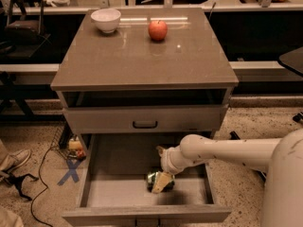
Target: Pick green can from middle drawer and place on counter
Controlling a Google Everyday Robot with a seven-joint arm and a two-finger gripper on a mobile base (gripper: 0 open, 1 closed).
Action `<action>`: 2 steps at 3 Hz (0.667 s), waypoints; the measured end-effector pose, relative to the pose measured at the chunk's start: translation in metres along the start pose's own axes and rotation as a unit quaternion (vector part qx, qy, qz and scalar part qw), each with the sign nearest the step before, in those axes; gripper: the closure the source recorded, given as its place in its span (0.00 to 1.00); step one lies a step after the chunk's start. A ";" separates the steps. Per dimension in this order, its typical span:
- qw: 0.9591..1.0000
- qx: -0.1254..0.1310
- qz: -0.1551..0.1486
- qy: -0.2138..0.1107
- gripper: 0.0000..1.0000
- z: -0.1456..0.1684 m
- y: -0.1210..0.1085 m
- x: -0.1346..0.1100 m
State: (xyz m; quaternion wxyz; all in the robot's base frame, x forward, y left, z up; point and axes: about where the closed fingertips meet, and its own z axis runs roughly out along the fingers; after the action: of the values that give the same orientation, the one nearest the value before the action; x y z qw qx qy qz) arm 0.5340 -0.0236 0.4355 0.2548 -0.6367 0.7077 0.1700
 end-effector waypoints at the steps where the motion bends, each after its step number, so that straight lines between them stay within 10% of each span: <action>1: 1.000 0.000 -0.007 0.009 0.00 0.019 0.000 0.013; 2: 1.000 0.002 -0.003 0.015 0.00 0.031 -0.003 0.033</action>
Offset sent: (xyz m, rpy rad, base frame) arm 0.0098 -0.0186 -0.0569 -0.0393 -0.0083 -0.0103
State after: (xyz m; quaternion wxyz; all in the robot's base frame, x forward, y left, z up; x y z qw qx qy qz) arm 0.5393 -0.0332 0.3917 0.2460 -0.6410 0.7095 0.1586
